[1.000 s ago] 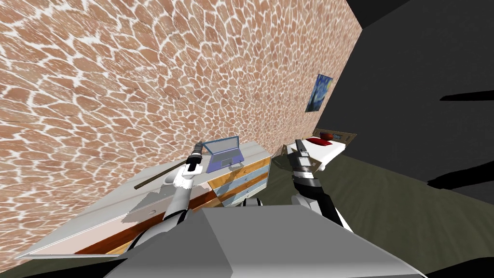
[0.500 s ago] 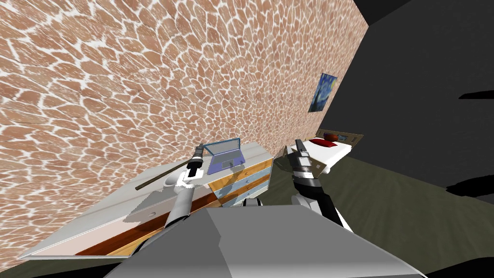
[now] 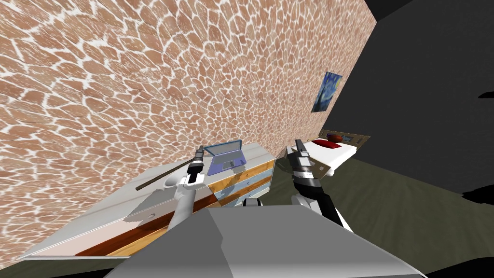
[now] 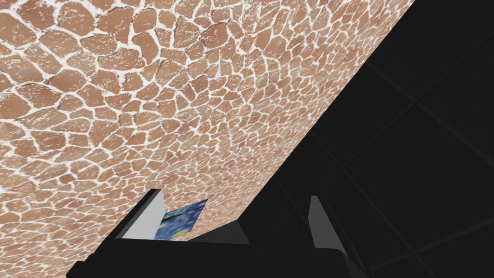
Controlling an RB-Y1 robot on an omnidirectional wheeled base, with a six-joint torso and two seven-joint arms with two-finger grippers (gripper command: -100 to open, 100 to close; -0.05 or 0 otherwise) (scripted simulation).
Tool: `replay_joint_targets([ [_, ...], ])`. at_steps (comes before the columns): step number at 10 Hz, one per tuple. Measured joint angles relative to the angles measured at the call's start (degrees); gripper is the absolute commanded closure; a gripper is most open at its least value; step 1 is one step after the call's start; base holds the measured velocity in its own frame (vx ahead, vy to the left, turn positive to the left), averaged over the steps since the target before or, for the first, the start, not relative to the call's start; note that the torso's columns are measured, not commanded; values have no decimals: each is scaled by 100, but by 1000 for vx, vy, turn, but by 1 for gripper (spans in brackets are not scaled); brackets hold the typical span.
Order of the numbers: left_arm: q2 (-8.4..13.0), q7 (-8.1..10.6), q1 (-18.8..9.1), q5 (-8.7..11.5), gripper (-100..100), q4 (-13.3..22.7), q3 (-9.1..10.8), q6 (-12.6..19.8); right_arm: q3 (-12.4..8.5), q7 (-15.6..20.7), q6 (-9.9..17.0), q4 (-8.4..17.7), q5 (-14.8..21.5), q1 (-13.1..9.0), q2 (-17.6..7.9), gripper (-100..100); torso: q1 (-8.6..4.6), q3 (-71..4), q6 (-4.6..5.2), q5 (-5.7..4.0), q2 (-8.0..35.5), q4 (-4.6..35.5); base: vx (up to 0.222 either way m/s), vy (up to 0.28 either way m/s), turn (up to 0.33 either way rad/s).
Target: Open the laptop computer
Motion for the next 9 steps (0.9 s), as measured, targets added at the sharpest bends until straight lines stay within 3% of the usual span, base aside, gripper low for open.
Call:
replay_joint_targets([
  [2, -83, -59, 81, 23, 100, 48, 59, -335, 0, 0, 0, 0, 0, -1, 0, 0, 4, 0, 4, -4, 5, 6, 7, -12, 32],
  [9, -684, -350, 531, 93, 100, 19, 308, -1506, 0, 0, 0, 0, 0, -1, 0, 0, -22, 29, -13, -20, 49, 31, 9, -12, 34],
])
